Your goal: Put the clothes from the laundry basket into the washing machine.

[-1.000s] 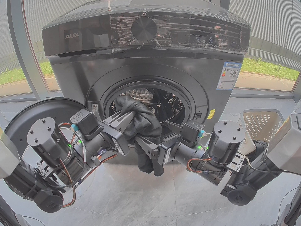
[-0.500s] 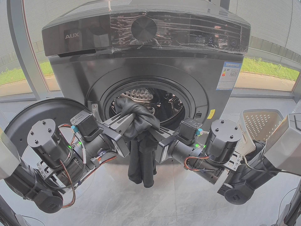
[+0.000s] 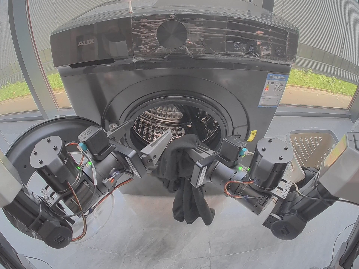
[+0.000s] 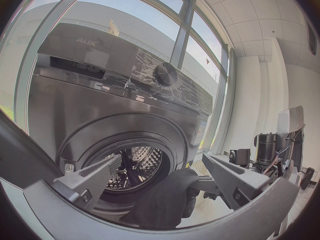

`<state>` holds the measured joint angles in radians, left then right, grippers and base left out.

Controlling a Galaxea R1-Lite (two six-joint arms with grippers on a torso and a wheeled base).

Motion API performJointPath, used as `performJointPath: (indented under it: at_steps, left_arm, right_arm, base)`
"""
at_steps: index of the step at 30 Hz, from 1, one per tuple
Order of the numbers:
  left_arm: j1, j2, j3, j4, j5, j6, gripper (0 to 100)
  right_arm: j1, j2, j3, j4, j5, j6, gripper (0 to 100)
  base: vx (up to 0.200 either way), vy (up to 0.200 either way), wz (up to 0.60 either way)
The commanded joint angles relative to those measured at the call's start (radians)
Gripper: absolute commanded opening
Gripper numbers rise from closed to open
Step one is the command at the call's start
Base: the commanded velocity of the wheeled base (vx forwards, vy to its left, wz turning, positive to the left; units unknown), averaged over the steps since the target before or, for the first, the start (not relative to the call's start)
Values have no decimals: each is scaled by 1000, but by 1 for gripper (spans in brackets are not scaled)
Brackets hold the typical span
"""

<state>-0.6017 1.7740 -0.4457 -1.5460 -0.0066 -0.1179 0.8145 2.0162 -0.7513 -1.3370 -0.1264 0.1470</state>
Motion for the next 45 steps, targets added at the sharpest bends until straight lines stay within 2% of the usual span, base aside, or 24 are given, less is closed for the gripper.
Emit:
performJointPath:
  at_steps: [1,12,14,20,22,30,45]
  left_arm:
    - [3,-2,-4,0,0,0,100]
    - [20,4,19,0,-6,1,100]
    - [45,4,33,0,-23,1,100]
    - [105,15,122,0,-139,4,100]
    - [108,33,142,0,-153,4,100]
    - [118,107,147,0,-142,10,100]
    - [160,246,134,-3,-151,24,100]
  right_arm:
    - [-9,-14,0,1,-1,0,0]
    - [-47,-56,0,9,-1,0,0]
    - [-57,-71,1,12,-1,0,0]
    - [-70,-111,13,29,11,0,0]
    - [-70,-109,15,29,11,0,0]
    - [-69,-109,12,30,11,-1,0]
    - [-51,-129,41,29,17,-3,0]
  base:
    - [0,0,0]
    - [0,0,0]
    - [0,0,0]
    - [0,0,0]
    - [0,0,0]
    - [0,0,0]
    - [0,0,0]
